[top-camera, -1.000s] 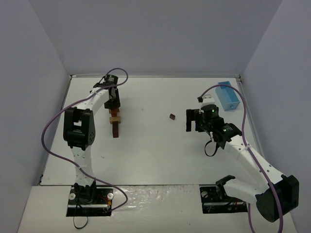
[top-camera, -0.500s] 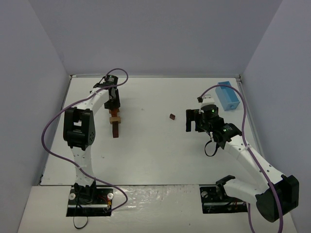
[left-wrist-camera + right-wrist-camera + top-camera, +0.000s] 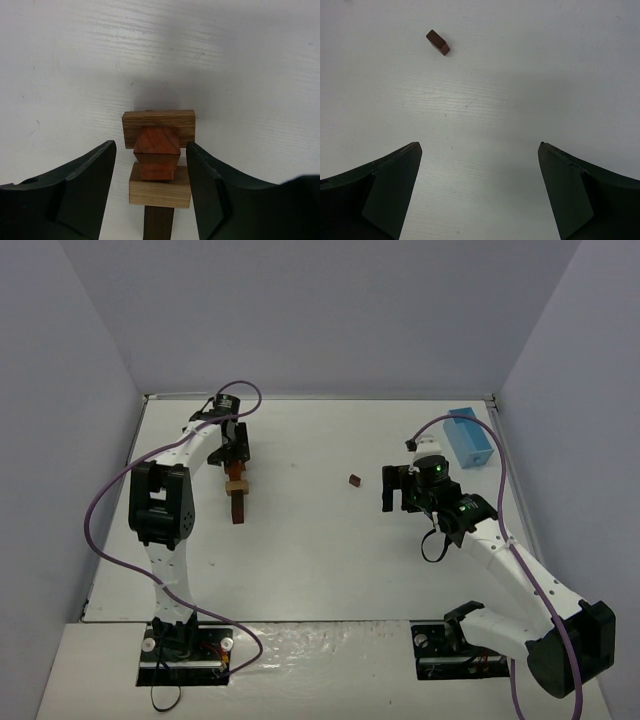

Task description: Build the wood block tower

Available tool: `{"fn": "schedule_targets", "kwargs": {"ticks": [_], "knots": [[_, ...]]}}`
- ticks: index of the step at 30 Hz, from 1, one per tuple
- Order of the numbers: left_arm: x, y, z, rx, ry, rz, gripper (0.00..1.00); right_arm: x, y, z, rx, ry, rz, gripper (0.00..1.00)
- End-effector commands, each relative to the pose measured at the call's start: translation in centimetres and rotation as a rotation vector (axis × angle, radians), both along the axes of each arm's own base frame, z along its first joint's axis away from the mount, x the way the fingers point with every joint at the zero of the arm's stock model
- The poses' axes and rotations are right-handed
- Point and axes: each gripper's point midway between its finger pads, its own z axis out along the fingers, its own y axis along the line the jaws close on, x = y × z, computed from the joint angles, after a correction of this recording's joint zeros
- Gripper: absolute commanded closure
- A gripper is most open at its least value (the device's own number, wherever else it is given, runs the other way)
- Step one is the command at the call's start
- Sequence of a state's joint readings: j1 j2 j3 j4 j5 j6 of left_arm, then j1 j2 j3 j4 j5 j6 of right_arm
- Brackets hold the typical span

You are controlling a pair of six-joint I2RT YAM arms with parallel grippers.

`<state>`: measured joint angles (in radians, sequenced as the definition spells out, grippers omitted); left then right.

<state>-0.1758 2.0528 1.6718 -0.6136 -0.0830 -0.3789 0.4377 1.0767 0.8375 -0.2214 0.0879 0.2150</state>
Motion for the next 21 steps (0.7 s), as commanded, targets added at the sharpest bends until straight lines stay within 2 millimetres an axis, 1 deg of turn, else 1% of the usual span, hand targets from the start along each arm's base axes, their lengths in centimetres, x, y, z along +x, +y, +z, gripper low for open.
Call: {"fn": "schedule_targets", "kwargs": {"ticks": [1, 2, 4, 5, 8, 9, 11, 13, 15, 16, 17, 18, 19, 20, 21], "knots": [[1.2, 0.2, 6.5, -0.023, -0.164, 0.006, 0.43, 0.8, 0.5, 1.7, 0.034, -0.062, 0.009, 0.00], [1.2, 0.2, 6.8, -0.027, -0.172, 0.006, 0.43, 0.9, 0.5, 1.7, 0.035, -0.060, 0.011, 0.00], [1.1, 0.1, 8.8, -0.040, -0.209, 0.002, 0.40, 1.1, 0.9, 1.6, 0.040, -0.050, 0.022, 0.00], [0.9, 0.0, 10.3, -0.047, -0.238, -0.004, 0.38, 1.3, 1.2, 1.5, 0.041, -0.042, 0.028, 0.00], [0.3, 0.0, 13.4, -0.060, -0.295, -0.017, 0.34, 2.0, 1.6, 0.9, 0.033, -0.021, 0.043, 0.01], [-0.2, 0.0, 14.5, -0.062, -0.315, -0.030, 0.32, 2.5, 2.1, 1.0, 0.035, -0.022, 0.057, 0.01], [-1.4, 0.0, 16.4, -0.071, -0.349, -0.050, 0.31, 3.5, 3.0, 0.7, 0.030, -0.003, 0.090, 0.02], [-2.9, -0.3, 18.0, -0.096, -0.369, -0.075, 0.31, 4.5, 4.2, -0.4, 0.027, 0.042, 0.130, 0.05], [-4.2, -0.9, 18.6, -0.128, -0.373, -0.108, 0.31, 5.7, 5.3, -0.3, 0.038, 0.042, 0.168, 0.06], [-5.1, -1.1, 18.5, -0.144, -0.366, -0.127, 0.31, 6.6, 6.1, 0.0, 0.044, 0.035, 0.188, 0.08], [-6.6, -1.5, 18.3, -0.170, -0.357, -0.153, 0.31, 7.4, 6.5, -0.9, 0.031, 0.051, 0.203, 0.09], [-7.2, -1.5, 17.3, -0.171, -0.333, -0.159, 0.31, 7.9, 6.9, -0.3, 0.039, 0.037, 0.211, 0.11], [-8.2, -1.7, 17.5, -0.185, -0.332, -0.173, 0.30, 8.5, 7.2, -1.2, 0.026, 0.055, 0.222, 0.15], [-9.6, -1.8, 17.0, -0.196, -0.314, -0.186, 0.31, 9.3, 7.7, -2.1, 0.018, 0.072, 0.236, 0.19], [-10.5, -1.7, 16.6, -0.200, -0.303, -0.193, 0.31, 9.8, 8.0, -2.8, 0.011, 0.082, 0.247, 0.20]]}}
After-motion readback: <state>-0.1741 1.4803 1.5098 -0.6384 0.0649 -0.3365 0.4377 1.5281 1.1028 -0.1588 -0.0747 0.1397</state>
